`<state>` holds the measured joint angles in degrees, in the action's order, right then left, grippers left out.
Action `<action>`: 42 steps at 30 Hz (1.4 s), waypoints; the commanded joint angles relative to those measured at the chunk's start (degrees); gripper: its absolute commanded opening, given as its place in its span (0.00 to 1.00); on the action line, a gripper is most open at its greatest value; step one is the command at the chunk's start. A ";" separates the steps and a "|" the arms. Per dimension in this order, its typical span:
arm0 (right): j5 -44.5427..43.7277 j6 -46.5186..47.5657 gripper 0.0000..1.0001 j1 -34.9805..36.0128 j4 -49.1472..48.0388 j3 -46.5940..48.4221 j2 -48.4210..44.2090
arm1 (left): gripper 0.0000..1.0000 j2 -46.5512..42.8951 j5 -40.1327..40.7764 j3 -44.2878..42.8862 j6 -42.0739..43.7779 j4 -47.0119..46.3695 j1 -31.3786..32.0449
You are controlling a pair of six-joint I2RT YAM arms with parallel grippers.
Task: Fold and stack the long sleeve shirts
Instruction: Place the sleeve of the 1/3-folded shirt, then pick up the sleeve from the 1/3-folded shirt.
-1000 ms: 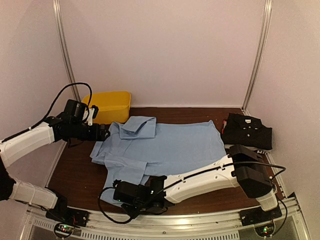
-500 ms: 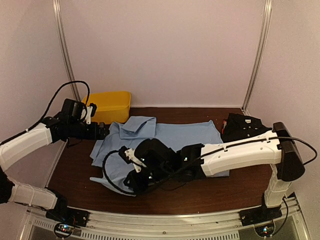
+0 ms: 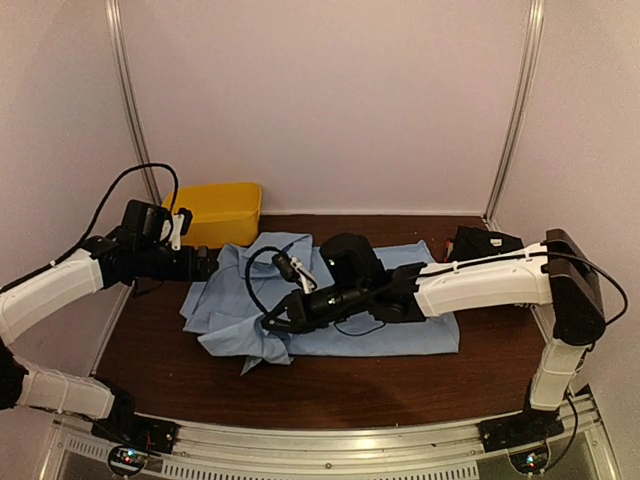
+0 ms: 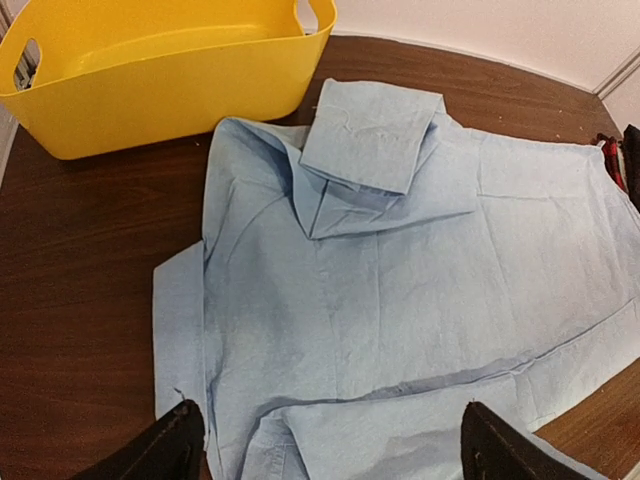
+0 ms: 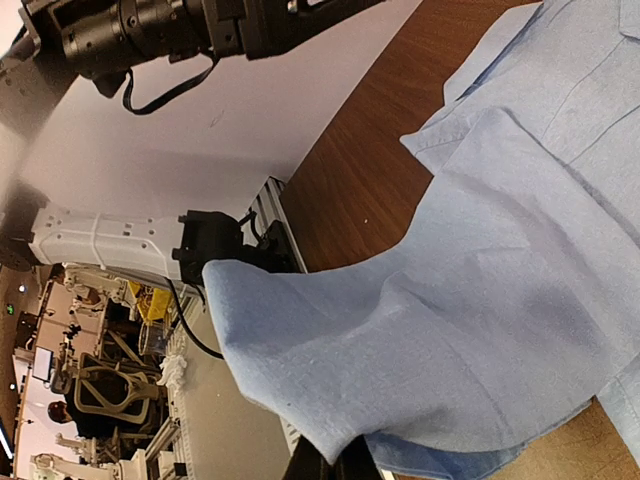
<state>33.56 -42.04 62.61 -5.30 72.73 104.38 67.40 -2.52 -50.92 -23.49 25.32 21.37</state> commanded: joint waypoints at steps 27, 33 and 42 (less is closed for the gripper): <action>2.06 -1.91 0.43 -22.33 -10.03 2.35 11.85 | 0.92 -4.42 -4.30 9.20 -4.71 -7.67 -0.45; -9.86 11.00 0.54 -15.31 3.63 0.63 4.52 | 0.93 -5.36 -2.92 9.92 -5.68 -9.03 -0.45; -21.79 10.03 0.61 -3.68 8.60 -2.06 4.24 | 0.94 -5.44 -2.96 9.80 -6.22 -9.46 -0.45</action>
<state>18.81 -32.01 57.10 -0.25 73.25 107.68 62.78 -6.00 -41.45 -29.15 18.87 21.34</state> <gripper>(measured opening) 0.605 0.936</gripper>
